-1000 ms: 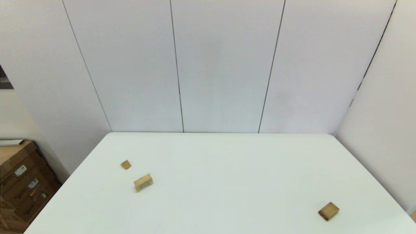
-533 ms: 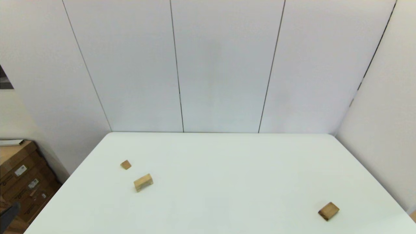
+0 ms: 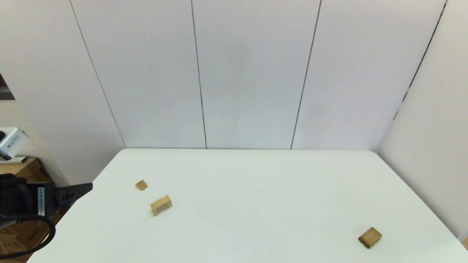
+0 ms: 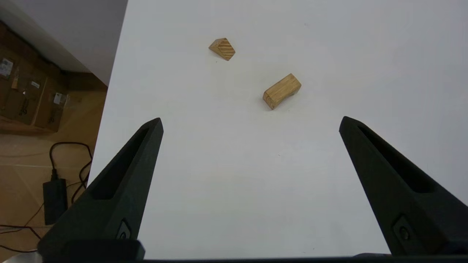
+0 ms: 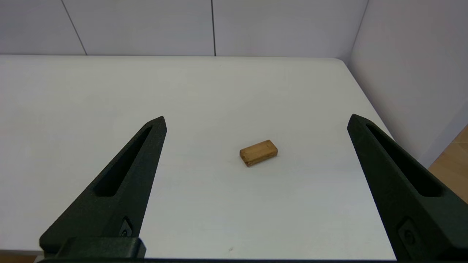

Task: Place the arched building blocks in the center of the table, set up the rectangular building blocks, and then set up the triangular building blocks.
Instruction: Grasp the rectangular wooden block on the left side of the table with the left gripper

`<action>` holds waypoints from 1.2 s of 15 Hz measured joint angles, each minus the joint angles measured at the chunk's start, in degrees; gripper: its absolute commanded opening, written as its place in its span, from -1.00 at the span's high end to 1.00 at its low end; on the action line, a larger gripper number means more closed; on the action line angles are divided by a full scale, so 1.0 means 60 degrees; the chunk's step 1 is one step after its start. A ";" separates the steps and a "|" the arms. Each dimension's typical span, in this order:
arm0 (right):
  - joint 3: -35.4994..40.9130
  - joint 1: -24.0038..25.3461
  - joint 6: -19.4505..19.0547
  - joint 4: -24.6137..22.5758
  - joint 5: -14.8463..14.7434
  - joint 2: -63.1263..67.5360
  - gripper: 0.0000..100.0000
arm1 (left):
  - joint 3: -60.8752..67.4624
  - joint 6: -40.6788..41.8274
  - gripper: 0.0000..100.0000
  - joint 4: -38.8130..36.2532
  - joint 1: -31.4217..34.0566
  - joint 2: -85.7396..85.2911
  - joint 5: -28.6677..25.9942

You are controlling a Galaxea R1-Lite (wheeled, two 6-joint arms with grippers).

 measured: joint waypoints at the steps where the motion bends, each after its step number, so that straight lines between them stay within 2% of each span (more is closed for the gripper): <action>1: 0.0000 0.0000 0.0004 0.0000 0.0000 0.0000 -1.00 | -0.0201 0.0221 -1.00 -0.0006 -0.0018 0.0502 -0.0059; 9: 0.0000 0.0000 0.0004 0.0000 0.0004 0.0000 -1.00 | -0.1636 0.2166 -1.00 -0.0016 -0.0102 0.4098 -0.0768; 18: 0.0000 0.0000 0.0000 0.0000 0.0000 0.0000 -1.00 | -0.3263 0.5264 -1.00 -0.0002 -0.0100 0.8072 -0.2454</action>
